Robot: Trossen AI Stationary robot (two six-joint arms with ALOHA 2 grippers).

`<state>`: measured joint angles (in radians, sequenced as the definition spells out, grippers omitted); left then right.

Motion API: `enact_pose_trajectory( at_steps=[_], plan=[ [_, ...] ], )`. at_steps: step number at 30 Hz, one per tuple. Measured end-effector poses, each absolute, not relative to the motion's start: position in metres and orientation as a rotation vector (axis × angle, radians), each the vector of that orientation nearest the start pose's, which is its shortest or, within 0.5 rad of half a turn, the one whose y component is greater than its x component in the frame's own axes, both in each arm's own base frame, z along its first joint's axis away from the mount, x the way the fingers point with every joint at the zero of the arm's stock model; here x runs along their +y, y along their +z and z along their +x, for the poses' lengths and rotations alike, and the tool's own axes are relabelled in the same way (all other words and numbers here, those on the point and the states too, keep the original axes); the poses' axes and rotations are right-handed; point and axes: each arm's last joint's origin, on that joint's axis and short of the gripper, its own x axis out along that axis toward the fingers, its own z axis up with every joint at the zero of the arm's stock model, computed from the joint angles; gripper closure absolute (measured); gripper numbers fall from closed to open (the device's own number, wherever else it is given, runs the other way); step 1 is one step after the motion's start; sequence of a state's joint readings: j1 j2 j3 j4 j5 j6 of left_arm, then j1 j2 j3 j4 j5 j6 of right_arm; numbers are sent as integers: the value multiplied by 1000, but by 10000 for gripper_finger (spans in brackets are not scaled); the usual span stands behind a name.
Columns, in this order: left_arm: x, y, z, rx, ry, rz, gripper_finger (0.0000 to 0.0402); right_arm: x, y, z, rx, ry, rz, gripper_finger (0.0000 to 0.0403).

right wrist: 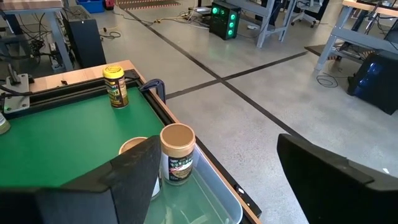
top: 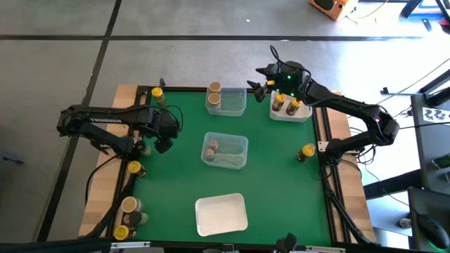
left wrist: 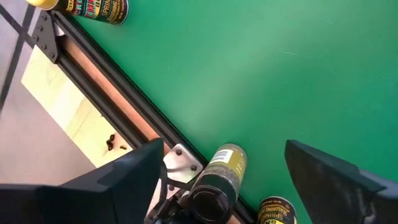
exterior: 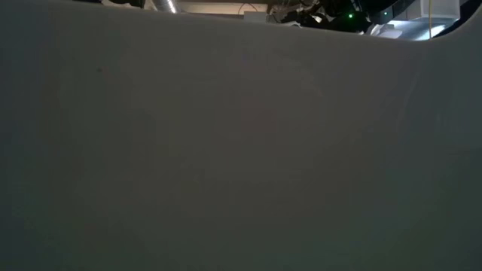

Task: Sort spices by type
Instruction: Put the black seasoning bottle into the bottom white bin

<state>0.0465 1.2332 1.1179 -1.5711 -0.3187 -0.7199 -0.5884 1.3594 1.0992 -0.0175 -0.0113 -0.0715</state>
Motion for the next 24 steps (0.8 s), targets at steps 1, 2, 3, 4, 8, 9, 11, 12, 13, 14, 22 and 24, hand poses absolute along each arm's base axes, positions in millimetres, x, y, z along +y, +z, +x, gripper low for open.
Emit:
enact_pose_trajectory(
  at_steps=[1, 2, 3, 4, 8, 9, 11, 12, 13, 14, 22, 24],
  plan=[
    [17, 289, 171, 1486, 834, -293, 63, -172, 330, 258, 289, -564, 14, 84],
    [17, 289, 171, 1493, 819, -279, 61, -172, 330, 258, 289, -563, 14, 84],
    [17, 289, 171, 1498, 808, -268, 59, -172, 330, 258, 289, -563, 14, 84],
    [16, 289, 171, 1502, 795, -255, 59, -172, 330, 258, 289, -563, 14, 84],
    [12, 289, 172, 1534, 705, -161, 63, -172, 330, 258, 289, -563, 14, 84],
    [11, 289, 172, 1540, 682, -140, 64, -172, 330, 258, 289, -563, 14, 84],
    [7, 289, 172, 1540, 671, -147, 65, -172, 330, 258, 289, -563, 14, 84],
    [5, 289, 172, 1542, 662, -165, 66, -172, 330, 258, 289, -563, 14, 84],
    [3, 289, 172, 1549, 643, -176, 66, -172, 330, 258, 289, -563, 14, 84],
    [1, 289, 172, 1554, 628, -177, 66, -172, 330, 258, 289, -563, 14, 84],
    [-4, 271, 147, 1613, 584, -278, 66, -172, 330, 258, 289, -563, 14, 84],
    [-4, 267, 138, 1613, 587, -283, 66, -172, 330, 258, 288, -563, 13, 84]
  ],
)
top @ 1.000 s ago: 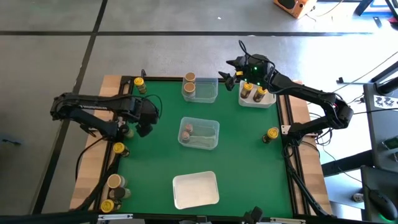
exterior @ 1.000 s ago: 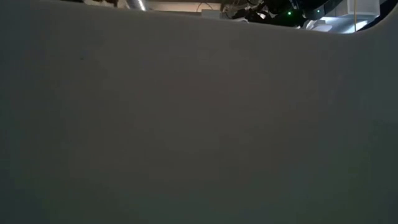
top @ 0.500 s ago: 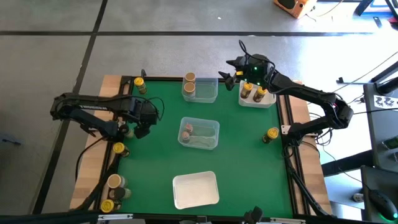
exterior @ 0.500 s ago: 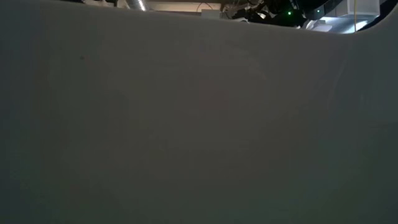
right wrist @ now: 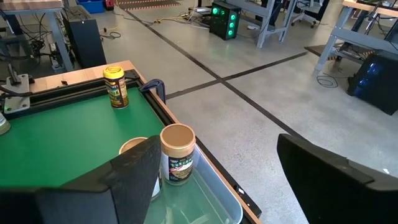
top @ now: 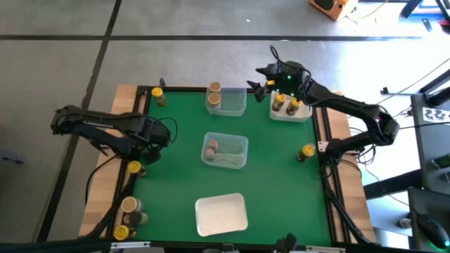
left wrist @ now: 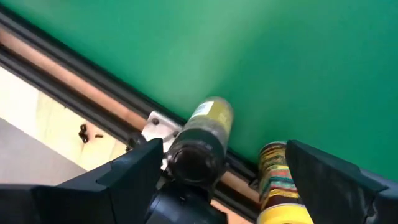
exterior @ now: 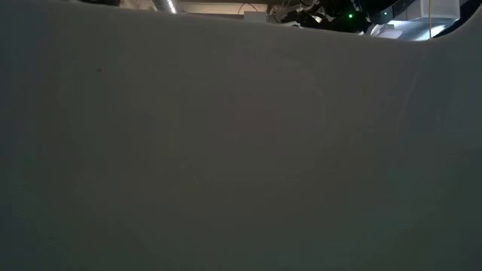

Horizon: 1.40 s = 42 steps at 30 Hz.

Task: Sort spices by type
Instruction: Put the black seasoning bottle into the bottom white bin

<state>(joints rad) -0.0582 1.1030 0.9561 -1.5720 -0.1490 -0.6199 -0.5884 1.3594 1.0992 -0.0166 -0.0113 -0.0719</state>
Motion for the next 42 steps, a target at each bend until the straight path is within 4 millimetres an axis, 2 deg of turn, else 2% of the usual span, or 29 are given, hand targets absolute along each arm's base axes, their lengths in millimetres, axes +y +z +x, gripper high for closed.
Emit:
enact_pose_trajectory(
  at_steps=[5, 11, 25, 29, 35, 42],
  plan=[
    [-2, 259, 122, 1612, 591, -290, 66, -172, 330, 258, 287, -563, 13, 84],
    [-3, 239, 111, 1707, 535, -264, 66, -172, 330, 258, 287, -563, 13, 84],
    [6, 211, 111, 1885, 525, -181, 67, -172, 330, 258, 287, -563, 13, 84],
    [9, 205, 115, 1907, 527, -178, 67, -172, 330, 258, 287, -563, 13, 84],
    [11, 200, 125, 1849, 485, -173, 67, -172, 330, 258, 288, -563, 12, 84],
    [11, 202, 121, 1916, 471, -140, 105, -172, 330, 258, 288, -563, 12, 84]
  ],
)
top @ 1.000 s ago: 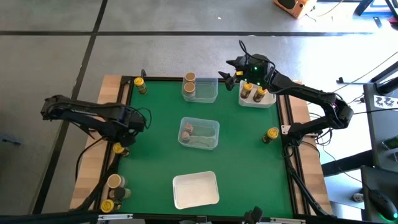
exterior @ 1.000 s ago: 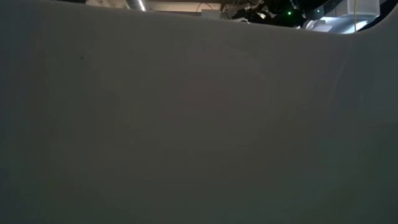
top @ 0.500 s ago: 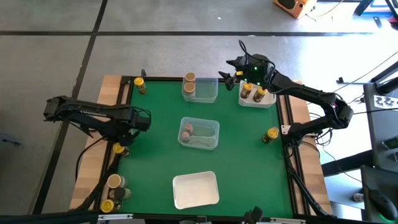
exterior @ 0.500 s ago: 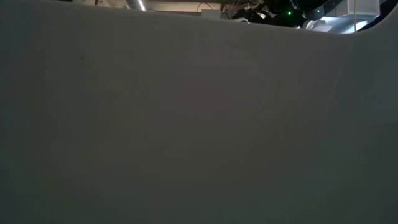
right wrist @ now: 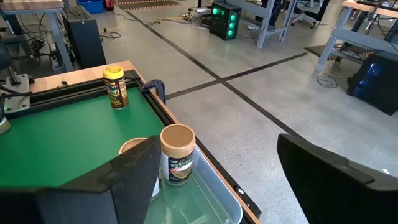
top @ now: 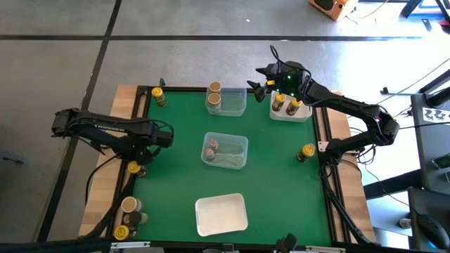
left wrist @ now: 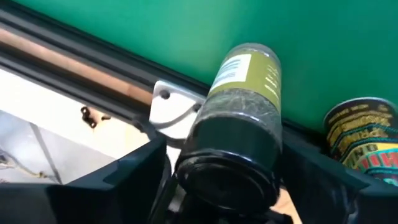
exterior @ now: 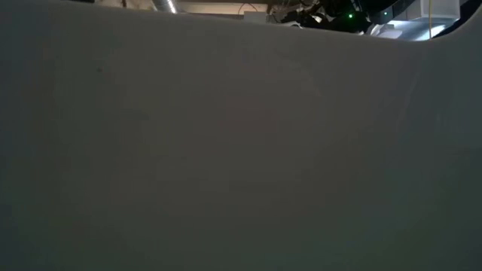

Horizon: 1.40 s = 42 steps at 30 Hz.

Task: Sort spices by type
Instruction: Put the black seasoning bottle into the bottom white bin

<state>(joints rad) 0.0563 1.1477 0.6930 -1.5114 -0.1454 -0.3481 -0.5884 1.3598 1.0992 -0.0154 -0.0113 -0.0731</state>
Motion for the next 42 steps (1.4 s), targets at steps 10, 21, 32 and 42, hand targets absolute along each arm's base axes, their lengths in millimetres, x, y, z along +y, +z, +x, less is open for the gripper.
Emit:
enact_pose_trajectory(
  at_steps=[10, 21, 32, 42],
  plan=[
    [13, 202, 123, 1876, 527, -98, 162, -172, 330, 258, 288, -563, 12, 84],
    [13, 201, 130, 1795, 541, -105, 176, -172, 331, 258, 281, -564, 10, 84],
    [14, 209, 144, 1656, 569, -177, 196, -172, 331, 258, 282, -564, 10, 84],
    [14, 227, 153, 1581, 580, -206, 202, -172, 331, 258, 282, -564, 10, 84]
  ],
)
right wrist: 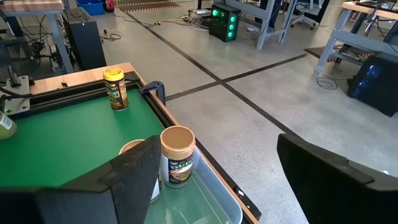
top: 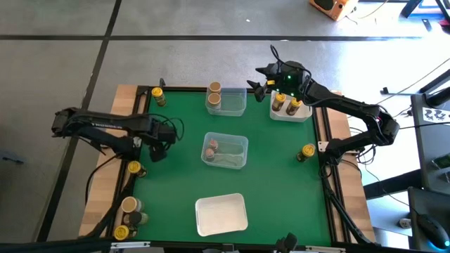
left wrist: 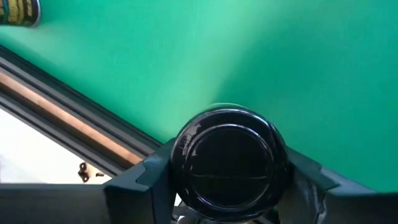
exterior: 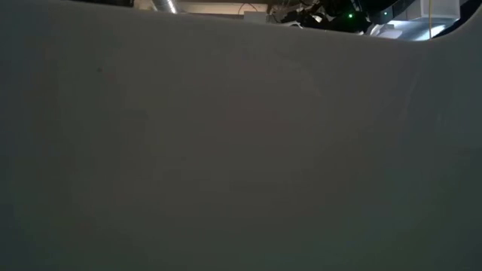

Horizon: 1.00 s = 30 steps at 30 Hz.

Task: Sort spices by type
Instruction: Put the black seasoning bottle into the bottom white bin

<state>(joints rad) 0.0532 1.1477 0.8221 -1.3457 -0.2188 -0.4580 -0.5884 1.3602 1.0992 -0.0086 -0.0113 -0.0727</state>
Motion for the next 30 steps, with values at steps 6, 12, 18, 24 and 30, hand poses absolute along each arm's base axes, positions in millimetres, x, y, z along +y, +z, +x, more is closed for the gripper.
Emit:
enact_pose_trajectory(
  at_steps=[6, 12, 18, 24, 30],
  plan=[
    [16, 251, 166, 1442, 585, -202, 200, -172, 331, 258, 280, -564, 10, 84],
    [18, 276, 190, 1194, 522, -211, 197, -172, 331, 258, 278, -564, 9, 84],
    [21, 287, 208, 999, 522, -189, 195, -172, 331, 258, 277, -564, 9, 84],
    [38, 280, 232, 937, 539, -97, 193, -172, 331, 258, 273, -565, 8, 84],
    [65, 248, 270, 980, 535, -19, 193, -172, 332, 258, 273, -564, 8, 84]
  ],
)
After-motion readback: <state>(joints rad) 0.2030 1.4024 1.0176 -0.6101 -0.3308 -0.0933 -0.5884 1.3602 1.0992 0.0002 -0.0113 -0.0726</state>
